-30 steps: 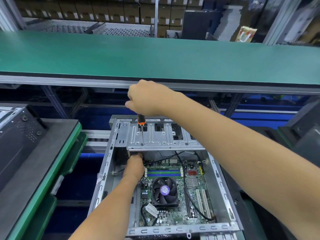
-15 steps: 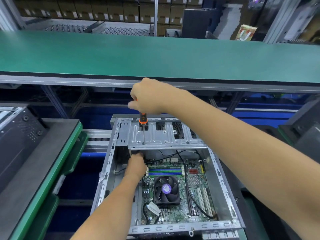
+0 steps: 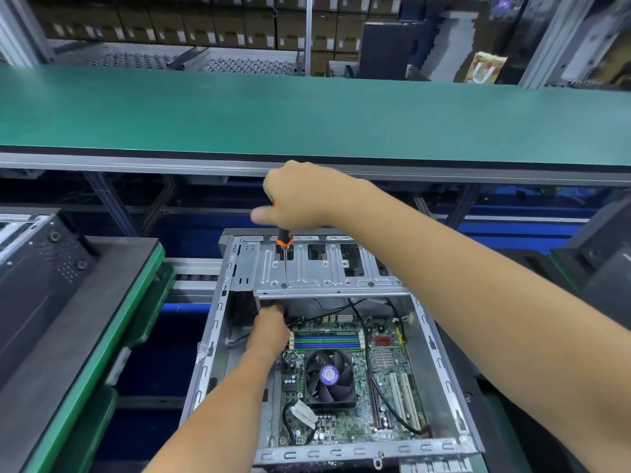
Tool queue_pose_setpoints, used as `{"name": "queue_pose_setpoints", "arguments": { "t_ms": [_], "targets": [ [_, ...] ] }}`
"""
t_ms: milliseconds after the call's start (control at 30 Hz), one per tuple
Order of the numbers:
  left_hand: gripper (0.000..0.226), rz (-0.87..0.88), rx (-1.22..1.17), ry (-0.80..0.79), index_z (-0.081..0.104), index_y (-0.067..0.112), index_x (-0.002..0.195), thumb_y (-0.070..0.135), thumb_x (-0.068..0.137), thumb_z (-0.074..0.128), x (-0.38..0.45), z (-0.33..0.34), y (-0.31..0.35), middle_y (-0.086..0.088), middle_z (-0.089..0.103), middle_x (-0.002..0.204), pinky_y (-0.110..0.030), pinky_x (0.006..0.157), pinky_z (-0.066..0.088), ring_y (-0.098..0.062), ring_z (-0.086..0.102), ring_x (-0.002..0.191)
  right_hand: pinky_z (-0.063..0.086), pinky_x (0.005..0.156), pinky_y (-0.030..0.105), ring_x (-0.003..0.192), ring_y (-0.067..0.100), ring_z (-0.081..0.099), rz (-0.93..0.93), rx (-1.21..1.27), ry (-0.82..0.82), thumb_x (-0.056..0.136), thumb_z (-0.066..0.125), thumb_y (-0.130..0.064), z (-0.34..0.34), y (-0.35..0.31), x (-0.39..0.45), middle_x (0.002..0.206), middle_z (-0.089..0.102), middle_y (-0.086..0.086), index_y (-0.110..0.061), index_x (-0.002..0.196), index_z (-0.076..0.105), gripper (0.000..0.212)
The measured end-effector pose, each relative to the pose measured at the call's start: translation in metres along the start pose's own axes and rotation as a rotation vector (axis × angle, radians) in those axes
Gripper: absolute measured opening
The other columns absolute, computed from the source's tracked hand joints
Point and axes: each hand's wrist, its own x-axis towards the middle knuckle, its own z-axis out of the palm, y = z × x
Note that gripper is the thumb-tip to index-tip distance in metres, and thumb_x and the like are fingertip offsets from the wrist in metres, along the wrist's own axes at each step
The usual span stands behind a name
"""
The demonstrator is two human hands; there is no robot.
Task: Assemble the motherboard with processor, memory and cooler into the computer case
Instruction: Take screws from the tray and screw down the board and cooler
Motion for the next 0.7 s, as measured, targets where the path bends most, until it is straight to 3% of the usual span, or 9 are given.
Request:
{"name": "queue_pose_setpoints", "arguments": {
  "t_ms": [67, 100, 167, 233, 333, 467, 700],
  "targets": [
    [0.022, -0.007, 0.000, -0.004, 0.058, 0.000, 0.091, -0.013, 0.081, 0.043, 0.000, -0.001, 0.000, -0.018, 0.062, 0.088, -0.034, 0.066, 0.053, -0.027, 0.053, 0.070, 0.048, 0.060, 0.036, 0.076, 0.028, 0.061, -0.050, 0.104, -0.135, 0.089, 0.052, -0.023, -0.005, -0.001, 0.000, 0.089, 0.061, 0.008, -0.011, 0.095, 0.052, 0.013],
    [0.023, -0.006, 0.000, -0.005, 0.059, 0.000, 0.092, -0.012, 0.082, 0.043, 0.000, -0.001, 0.000, -0.018, 0.062, 0.089, -0.034, 0.067, 0.053, -0.027, 0.054, 0.071, 0.049, 0.063, 0.037, 0.081, 0.028, 0.062, -0.069, 0.159, -0.172, 0.087, 0.051, -0.014, -0.008, -0.002, -0.001, 0.095, 0.062, 0.008, -0.013, 0.101, 0.052, 0.015],
    [0.023, -0.001, -0.004, -0.008, 0.060, -0.001, 0.094, -0.012, 0.083, 0.043, 0.000, 0.000, -0.001, -0.019, 0.063, 0.091, -0.034, 0.069, 0.053, -0.029, 0.056, 0.074, 0.049, 0.065, 0.037, 0.086, 0.025, 0.059, -0.115, 0.163, -0.136, 0.085, 0.051, -0.008, -0.009, -0.004, -0.003, 0.096, 0.064, 0.006, -0.014, 0.100, 0.057, 0.017],
    [0.023, 0.000, -0.006, -0.010, 0.060, -0.002, 0.096, -0.012, 0.084, 0.044, 0.000, -0.001, 0.000, -0.020, 0.063, 0.093, -0.033, 0.069, 0.052, -0.031, 0.059, 0.079, 0.041, 0.057, 0.033, 0.085, 0.026, 0.056, -0.110, 0.118, -0.013, 0.090, 0.054, -0.018, -0.004, -0.005, -0.003, 0.093, 0.064, 0.009, -0.010, 0.094, 0.060, 0.010],
    [0.021, 0.006, -0.005, -0.007, 0.060, -0.002, 0.096, -0.011, 0.085, 0.044, 0.000, -0.001, -0.001, -0.021, 0.063, 0.094, -0.033, 0.069, 0.052, -0.032, 0.061, 0.081, 0.031, 0.050, 0.028, 0.081, 0.027, 0.053, -0.053, 0.123, 0.059, 0.093, 0.053, -0.023, 0.003, -0.001, -0.003, 0.089, 0.059, 0.010, -0.005, 0.096, 0.060, 0.019],
    [0.023, 0.003, -0.006, -0.003, 0.060, -0.002, 0.098, -0.011, 0.085, 0.044, -0.001, 0.000, -0.001, -0.021, 0.064, 0.095, -0.035, 0.071, 0.054, -0.033, 0.063, 0.084, 0.031, 0.049, 0.028, 0.067, 0.020, 0.049, -0.057, 0.119, 0.067, 0.093, 0.052, -0.020, 0.003, 0.000, -0.004, 0.089, 0.058, 0.010, -0.005, 0.097, 0.061, 0.018],
    [0.031, 0.004, -0.014, 0.020, 0.061, 0.000, 0.102, -0.015, 0.082, 0.042, 0.001, 0.002, 0.000, -0.020, 0.064, 0.096, -0.034, 0.070, 0.052, -0.031, 0.060, 0.081, 0.037, 0.056, 0.030, 0.076, 0.030, 0.055, -0.089, 0.093, 0.079, 0.092, 0.053, -0.018, -0.006, 0.002, 0.000, 0.094, 0.065, 0.015, -0.003, 0.095, 0.064, 0.020]
  ]
}}
